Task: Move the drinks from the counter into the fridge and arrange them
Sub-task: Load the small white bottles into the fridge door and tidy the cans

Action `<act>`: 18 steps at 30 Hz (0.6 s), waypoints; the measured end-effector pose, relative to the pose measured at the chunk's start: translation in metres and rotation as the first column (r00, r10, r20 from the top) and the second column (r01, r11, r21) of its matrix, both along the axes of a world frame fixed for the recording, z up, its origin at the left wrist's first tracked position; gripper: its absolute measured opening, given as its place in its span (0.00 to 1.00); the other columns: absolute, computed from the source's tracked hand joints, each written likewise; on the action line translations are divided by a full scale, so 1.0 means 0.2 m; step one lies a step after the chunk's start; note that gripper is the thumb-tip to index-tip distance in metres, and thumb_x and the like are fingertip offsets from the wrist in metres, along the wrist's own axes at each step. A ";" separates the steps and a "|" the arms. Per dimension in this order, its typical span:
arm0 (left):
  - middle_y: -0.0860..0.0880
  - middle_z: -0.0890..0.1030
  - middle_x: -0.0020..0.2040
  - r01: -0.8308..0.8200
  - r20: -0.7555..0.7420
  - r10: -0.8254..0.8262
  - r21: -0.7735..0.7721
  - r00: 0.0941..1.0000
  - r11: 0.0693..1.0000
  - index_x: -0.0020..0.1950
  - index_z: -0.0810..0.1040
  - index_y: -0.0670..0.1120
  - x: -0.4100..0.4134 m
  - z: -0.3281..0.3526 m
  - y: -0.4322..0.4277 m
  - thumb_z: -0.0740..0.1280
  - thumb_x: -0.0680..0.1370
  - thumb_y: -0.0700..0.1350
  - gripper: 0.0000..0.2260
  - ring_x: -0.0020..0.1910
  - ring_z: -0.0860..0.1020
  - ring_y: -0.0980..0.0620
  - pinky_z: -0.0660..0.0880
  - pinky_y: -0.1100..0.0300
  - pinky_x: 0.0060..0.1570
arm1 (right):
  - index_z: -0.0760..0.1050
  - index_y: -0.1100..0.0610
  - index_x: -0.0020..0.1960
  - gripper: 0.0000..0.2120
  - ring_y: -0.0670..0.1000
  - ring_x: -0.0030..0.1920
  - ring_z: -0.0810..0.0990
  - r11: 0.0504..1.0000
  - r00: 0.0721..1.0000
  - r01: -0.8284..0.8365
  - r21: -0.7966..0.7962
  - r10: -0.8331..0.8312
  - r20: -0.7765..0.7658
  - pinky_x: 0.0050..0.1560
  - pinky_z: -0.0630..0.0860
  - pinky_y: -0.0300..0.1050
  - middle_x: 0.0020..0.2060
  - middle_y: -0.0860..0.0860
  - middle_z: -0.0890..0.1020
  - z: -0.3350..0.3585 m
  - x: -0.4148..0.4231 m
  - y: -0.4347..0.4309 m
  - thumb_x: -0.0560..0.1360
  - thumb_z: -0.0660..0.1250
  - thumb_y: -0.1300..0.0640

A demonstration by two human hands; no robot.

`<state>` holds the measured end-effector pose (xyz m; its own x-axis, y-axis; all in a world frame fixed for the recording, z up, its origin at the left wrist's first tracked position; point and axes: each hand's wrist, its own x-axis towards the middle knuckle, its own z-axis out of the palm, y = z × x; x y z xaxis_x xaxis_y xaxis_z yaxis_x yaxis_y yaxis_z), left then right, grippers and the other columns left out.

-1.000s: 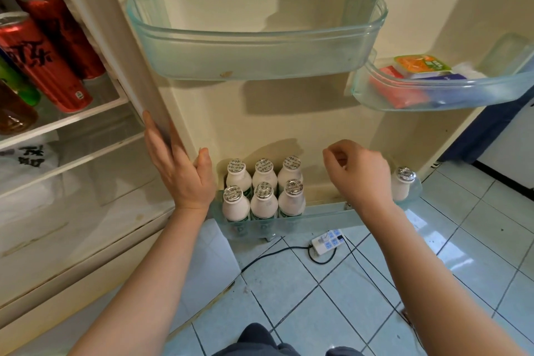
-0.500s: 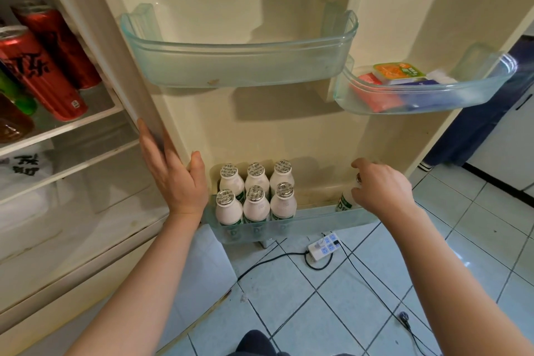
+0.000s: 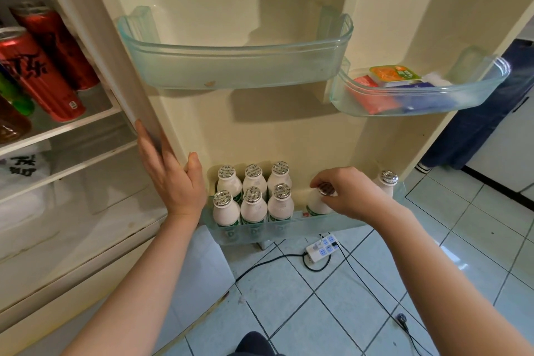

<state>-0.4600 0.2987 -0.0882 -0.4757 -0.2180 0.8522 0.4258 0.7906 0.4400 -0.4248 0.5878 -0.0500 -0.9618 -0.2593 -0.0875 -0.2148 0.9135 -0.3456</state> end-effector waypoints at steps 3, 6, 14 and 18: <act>0.23 0.57 0.70 -0.007 0.009 0.007 -0.003 1.000 1.000 0.68 0.63 0.37 0.00 -0.01 0.00 0.57 0.78 0.44 0.21 0.71 0.60 0.29 0.62 0.37 0.67 | 0.76 0.52 0.59 0.16 0.51 0.54 0.78 0.993 0.999 -0.039 -0.115 0.042 0.025 0.53 0.73 0.41 0.54 0.49 0.81 -0.01 -0.01 -0.03 0.73 0.66 0.62; 0.23 0.57 0.69 -0.012 0.011 0.012 -0.012 1.000 1.000 0.68 0.64 0.34 0.00 -0.01 -0.01 0.57 0.78 0.44 0.22 0.70 0.60 0.28 0.62 0.36 0.66 | 0.75 0.54 0.58 0.15 0.50 0.52 0.79 0.973 0.997 -0.046 -0.227 0.057 0.043 0.55 0.74 0.44 0.52 0.49 0.81 -0.03 -0.01 -0.04 0.72 0.67 0.63; 0.23 0.57 0.69 -0.013 0.015 0.014 -0.016 1.000 1.000 0.68 0.64 0.32 0.01 0.00 0.00 0.56 0.80 0.47 0.23 0.71 0.59 0.28 0.62 0.35 0.66 | 0.75 0.52 0.57 0.13 0.40 0.47 0.77 0.883 0.986 0.145 -0.445 -0.093 0.136 0.47 0.71 0.28 0.46 0.42 0.78 -0.14 0.00 -0.02 0.73 0.70 0.53; 0.22 0.57 0.69 -0.022 0.000 0.022 -0.029 1.000 0.999 0.68 0.64 0.33 0.01 0.00 0.00 0.57 0.79 0.45 0.22 0.70 0.60 0.27 0.62 0.35 0.66 | 0.76 0.52 0.59 0.13 0.39 0.48 0.78 0.854 0.985 0.146 -0.500 -0.076 0.157 0.49 0.72 0.28 0.48 0.41 0.79 -0.16 0.01 -0.01 0.74 0.69 0.54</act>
